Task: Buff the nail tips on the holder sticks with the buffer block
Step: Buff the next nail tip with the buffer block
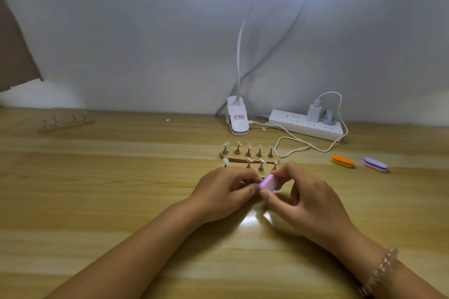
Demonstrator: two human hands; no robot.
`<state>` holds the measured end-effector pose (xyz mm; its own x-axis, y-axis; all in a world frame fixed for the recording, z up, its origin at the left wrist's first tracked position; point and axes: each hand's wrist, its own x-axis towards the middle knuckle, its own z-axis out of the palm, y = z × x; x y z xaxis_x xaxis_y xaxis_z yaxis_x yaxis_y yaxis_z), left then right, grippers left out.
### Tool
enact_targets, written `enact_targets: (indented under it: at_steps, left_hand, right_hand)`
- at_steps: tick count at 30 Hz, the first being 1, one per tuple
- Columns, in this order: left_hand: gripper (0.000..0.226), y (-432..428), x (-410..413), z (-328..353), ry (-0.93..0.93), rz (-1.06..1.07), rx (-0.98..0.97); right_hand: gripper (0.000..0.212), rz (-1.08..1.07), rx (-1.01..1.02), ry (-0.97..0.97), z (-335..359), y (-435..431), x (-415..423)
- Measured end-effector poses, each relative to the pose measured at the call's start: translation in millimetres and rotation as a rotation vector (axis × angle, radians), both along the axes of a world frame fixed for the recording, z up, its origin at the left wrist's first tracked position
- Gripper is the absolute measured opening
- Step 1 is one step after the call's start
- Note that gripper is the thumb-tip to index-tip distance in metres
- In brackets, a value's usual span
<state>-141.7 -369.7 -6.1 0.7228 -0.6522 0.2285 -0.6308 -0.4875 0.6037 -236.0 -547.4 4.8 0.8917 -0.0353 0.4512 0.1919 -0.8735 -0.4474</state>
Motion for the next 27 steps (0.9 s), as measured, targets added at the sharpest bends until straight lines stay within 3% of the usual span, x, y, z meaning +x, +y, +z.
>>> enact_targets:
  at_steps: [5, 9, 13, 17, 20, 24, 27]
  left_hand:
    - [0.015, 1.2, 0.8, -1.7, -0.005, 0.009, 0.001]
    - [0.012, -0.6, 0.3, -1.3, -0.009, 0.007, -0.007]
    - [0.015, 0.3, 0.7, -1.8, -0.003, -0.007, -0.014]
    - [0.012, -0.5, 0.8, -1.2, -0.004, 0.002, -0.021]
    - [0.015, 0.5, 1.0, -1.7, -0.003, -0.01, -0.022]
    - [0.012, -0.8, 1.2, -0.9, -0.002, -0.006, -0.04]
    - [0.013, 0.4, 1.3, -2.4, -0.001, -0.025, -0.053]
  right_hand:
    - [0.031, 0.034, -0.049, -0.008, -2.6, 0.3, -0.7]
    - [0.027, -0.006, 0.073, 0.008, -0.9, -4.4, 3.0]
    - [0.029, 0.047, -0.035, -0.016, -2.7, 0.8, -1.3]
    - [0.027, -0.038, 0.037, -0.005, -1.1, -3.1, 2.9]
    - [0.03, 0.014, -0.059, -0.022, -2.6, 1.6, -1.0]
    - [0.027, -0.054, 0.014, -0.011, -0.4, -2.3, 1.8]
    - [0.028, -0.023, -0.067, -0.027, -1.3, 1.0, -0.8]
